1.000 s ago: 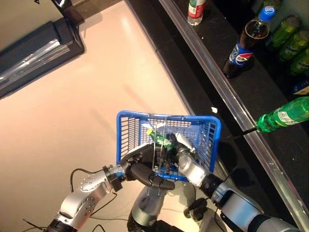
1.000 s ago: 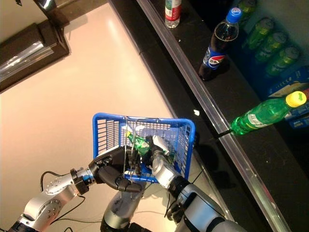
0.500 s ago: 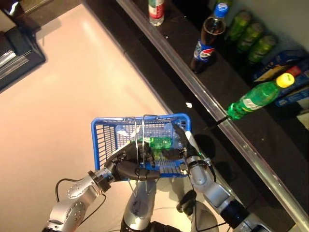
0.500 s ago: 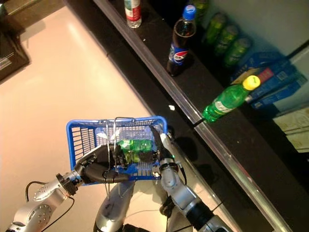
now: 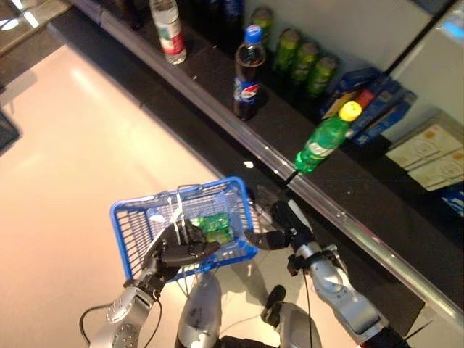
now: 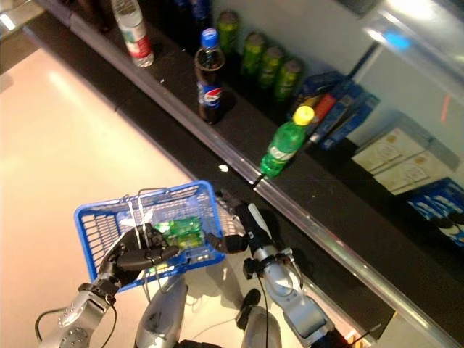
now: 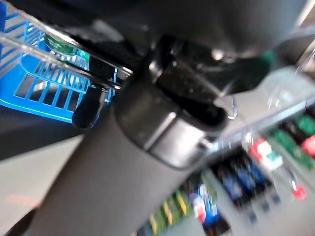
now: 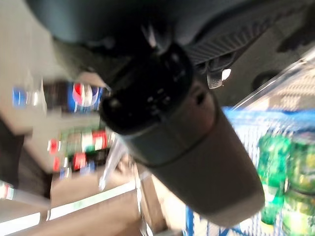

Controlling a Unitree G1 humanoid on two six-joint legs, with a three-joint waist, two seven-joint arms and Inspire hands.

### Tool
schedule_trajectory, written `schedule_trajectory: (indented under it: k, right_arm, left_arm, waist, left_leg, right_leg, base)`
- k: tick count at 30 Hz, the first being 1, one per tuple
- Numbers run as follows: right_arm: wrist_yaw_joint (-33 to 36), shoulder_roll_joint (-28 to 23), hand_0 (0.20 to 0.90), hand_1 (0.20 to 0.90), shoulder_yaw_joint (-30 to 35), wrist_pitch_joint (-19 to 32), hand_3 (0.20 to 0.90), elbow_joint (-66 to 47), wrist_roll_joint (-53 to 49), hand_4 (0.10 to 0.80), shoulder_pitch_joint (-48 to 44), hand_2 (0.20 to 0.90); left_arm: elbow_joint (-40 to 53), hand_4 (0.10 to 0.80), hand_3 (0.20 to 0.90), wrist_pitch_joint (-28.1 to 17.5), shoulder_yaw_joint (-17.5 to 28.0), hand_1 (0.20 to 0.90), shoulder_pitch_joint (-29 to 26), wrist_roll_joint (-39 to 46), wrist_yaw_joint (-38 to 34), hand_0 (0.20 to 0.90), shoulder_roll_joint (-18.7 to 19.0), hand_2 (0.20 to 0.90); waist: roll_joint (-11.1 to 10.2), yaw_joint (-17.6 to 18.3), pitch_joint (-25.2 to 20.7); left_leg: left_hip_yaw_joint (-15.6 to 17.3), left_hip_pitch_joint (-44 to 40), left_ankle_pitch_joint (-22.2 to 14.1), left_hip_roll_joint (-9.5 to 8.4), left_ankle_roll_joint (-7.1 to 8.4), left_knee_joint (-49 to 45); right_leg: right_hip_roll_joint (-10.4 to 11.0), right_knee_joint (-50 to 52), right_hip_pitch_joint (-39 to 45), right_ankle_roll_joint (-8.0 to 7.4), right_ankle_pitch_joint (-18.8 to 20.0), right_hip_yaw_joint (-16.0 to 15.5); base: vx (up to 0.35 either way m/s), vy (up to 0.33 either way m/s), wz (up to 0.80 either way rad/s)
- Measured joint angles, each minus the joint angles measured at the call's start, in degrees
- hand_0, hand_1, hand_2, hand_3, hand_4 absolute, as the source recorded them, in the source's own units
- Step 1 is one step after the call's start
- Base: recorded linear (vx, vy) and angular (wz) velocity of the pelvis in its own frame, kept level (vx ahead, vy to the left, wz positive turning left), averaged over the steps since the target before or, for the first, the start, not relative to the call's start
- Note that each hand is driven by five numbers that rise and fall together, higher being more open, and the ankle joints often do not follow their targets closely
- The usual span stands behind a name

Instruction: Pick up the drink and place into the basket.

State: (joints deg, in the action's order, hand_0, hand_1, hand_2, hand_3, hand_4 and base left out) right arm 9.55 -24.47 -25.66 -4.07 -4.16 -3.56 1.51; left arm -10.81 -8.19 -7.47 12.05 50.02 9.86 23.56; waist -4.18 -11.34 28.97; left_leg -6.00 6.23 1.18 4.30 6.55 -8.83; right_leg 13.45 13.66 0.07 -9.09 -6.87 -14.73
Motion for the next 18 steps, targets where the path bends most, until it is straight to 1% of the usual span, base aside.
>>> schedule_trajectory:
  k: [2,3,4,5,8,10,11,12,13,14,15,16,17,18]
  right_arm:
    - [-0.03,-0.03,0.900,0.900,2.01,0.20,0.900,1.32,2.54,0.800,2.80,0.900]
    - [0.19,-0.06,0.900,0.900,2.60,0.20,0.900,2.00,3.18,0.800,3.53,0.900]
    - [0.57,-0.07,0.900,0.900,3.17,0.22,0.900,5.76,3.66,0.800,3.96,0.900]
    - [0.81,-0.09,0.900,0.900,3.36,0.21,0.900,7.20,3.67,0.800,4.29,0.900]
    - [1.31,1.92,0.900,0.900,5.34,0.69,0.900,14.57,4.66,0.800,6.03,0.900]
    - [1.54,2.73,0.900,0.900,5.26,0.31,0.900,19.11,4.59,0.800,7.00,0.900]
    - [1.55,4.44,0.900,0.900,5.55,0.33,0.900,23.12,4.51,0.800,7.31,0.900]
    - [1.59,4.98,0.900,0.900,5.43,0.16,0.900,24.42,4.36,0.800,7.54,0.900]
    - [2.13,6.44,0.900,0.900,5.70,0.25,0.900,27.12,3.50,0.800,8.41,0.900]
    - [2.18,7.22,0.900,0.900,5.34,-0.10,0.900,29.41,1.82,0.800,9.21,0.900]
    - [2.18,7.90,0.900,0.900,5.32,-0.27,0.900,31.58,0.90,0.800,9.24,0.900]
    - [2.20,8.83,0.900,0.900,5.32,-0.87,0.900,34.72,0.35,0.800,9.16,0.900]
    - [2.17,9.23,0.900,0.900,5.20,-1.18,0.900,37.44,0.08,0.800,8.91,0.900]
    - [2.10,9.26,0.900,0.900,5.18,-1.20,0.900,38.93,0.05,0.800,8.86,0.900]
  left_arm:
    - [-2.38,0.100,0.200,-0.59,2.10,0.300,0.86,0.90,-5.59,0.300,-1.91,0.300]
    - [-3.65,0.100,0.200,-0.95,2.28,0.300,0.74,0.65,-7.39,0.300,-2.25,0.300]
    - [-7.91,0.100,0.200,-0.83,3.03,0.300,0.45,0.46,-12.39,0.300,-3.09,0.300]
    - [-9.69,0.100,0.200,-0.60,3.28,0.300,0.32,0.46,-14.23,0.300,-3.27,0.300]
    - [-17.21,0.100,0.200,-0.06,6.40,0.300,0.14,0.78,-16.87,0.300,-5.75,0.300]
    - [-21.17,0.100,0.200,0.55,7.75,0.300,-0.31,0.99,-17.86,0.300,-7.01,0.300]
    - [-24.63,0.100,0.200,0.59,8.82,0.300,-0.52,1.11,-17.87,0.300,-7.75,0.300]
    - [-25.70,0.100,0.200,0.71,8.86,0.300,-0.52,1.22,-17.91,0.300,-7.92,0.300]
    - [-28.60,0.100,0.200,1.08,8.65,0.300,-1.82,1.24,-17.89,0.300,-7.97,0.300]
    - [-29.37,0.100,0.200,1.87,8.10,0.300,-2.39,1.24,-17.94,0.300,-8.35,0.300]
    - [-29.91,0.100,0.200,1.88,8.09,0.300,-2.79,1.24,-17.96,0.300,-8.47,0.300]
    - [-30.58,0.100,0.200,1.80,8.22,0.300,-3.05,1.26,-17.99,0.300,-9.41,0.300]
    - [-31.76,0.100,0.200,1.12,8.70,0.300,-3.21,2.39,-17.98,0.300,-10.38,0.300]
    - [-32.25,0.100,0.200,1.01,8.98,0.300,-3.18,3.07,-18.00,0.300,-10.99,0.300]
  waist:
    - [-0.95,0.92,-1.59]
    - [-1.22,1.29,-1.95]
    - [-1.98,2.46,-3.67]
    - [-2.32,2.81,-4.66]
    - [-3.14,3.97,-8.78]
    - [-3.07,4.38,-10.68]
    - [-2.88,4.99,-12.64]
    - [-2.70,5.24,-13.08]
    - [-2.12,6.75,-13.37]
    - [-1.95,7.32,-13.66]
    - [-1.44,7.57,-13.65]
    - [-0.83,7.51,-14.23]
    - [0.21,7.10,-14.69]
    - [0.67,6.95,-15.07]
  left_leg:
    - [1.28,-0.51,-0.09,0.27,-0.18,0.91]
    - [1.76,-0.93,-0.09,0.35,-0.22,1.27]
    - [2.87,-2.19,-0.16,0.45,-0.41,2.19]
    - [3.43,-2.59,-0.19,0.57,-0.44,2.64]
    - [4.24,-3.82,-0.16,0.87,-0.45,4.42]
    - [4.59,-4.88,-0.14,0.94,-0.42,5.30]
    - [4.27,-5.05,-0.03,0.94,-0.42,5.93]
    - [3.94,-5.05,0.03,0.79,-0.39,5.95]
    - [1.63,-4.90,0.21,0.55,-0.40,5.82]
    - [-0.63,-4.89,0.90,0.36,-0.02,6.09]
    - [-1.69,-4.78,1.08,0.49,0.12,6.13]
    - [-2.79,-4.91,1.61,1.03,0.12,6.83]
    - [-2.87,-4.98,2.06,1.65,-0.07,7.24]
    - [-2.87,-5.07,2.22,1.93,-0.32,7.58]
  right_leg:
    - [-0.45,-2.28,0.38,-0.16,1.38,1.03]
    - [-0.54,-3.13,0.81,-0.21,1.80,1.25]
    - [-0.80,-5.54,2.05,-0.40,2.84,2.15]
    - [-0.90,-6.39,2.31,-0.44,3.22,2.52]
    - [-1.40,-10.32,4.00,-0.49,4.86,2.77]
    - [-1.54,-11.15,4.99,-0.49,4.98,2.80]
    - [-1.69,-11.20,5.13,-0.29,4.76,3.13]
    - [-1.87,-11.12,5.40,-0.27,4.50,3.71]
    - [-2.80,-11.05,6.68,0.84,2.79,7.02]
    - [-3.41,-10.97,7.55,0.43,1.64,7.86]
    - [-4.03,-11.32,8.27,0.52,1.23,8.29]
    - [-4.98,-11.29,8.77,0.84,1.02,8.52]
    - [-5.61,-11.32,8.69,1.23,0.82,8.26]
    - [-5.85,-11.37,8.68,1.37,0.76,8.16]
  base:
    - [0.021,0.025,-0.37]
    - [0.031,0.009,-0.37]
    - [0.021,0.003,-0.34]
    - [0.018,0.009,-0.35]
    - [0.008,0.003,-0.14]
    - [0.055,-0.015,-0.03]
    - [0.067,-0.042,0.09]
    - [0.112,-0.105,0.50]
    - [0.072,-0.104,0.83]
    - [0.069,-0.112,0.99]
    - [0.028,-0.089,0.83]
    - [0.010,-0.066,0.58]
    - [0.005,-0.053,0.38]
    - [-0.011,-0.004,0.20]
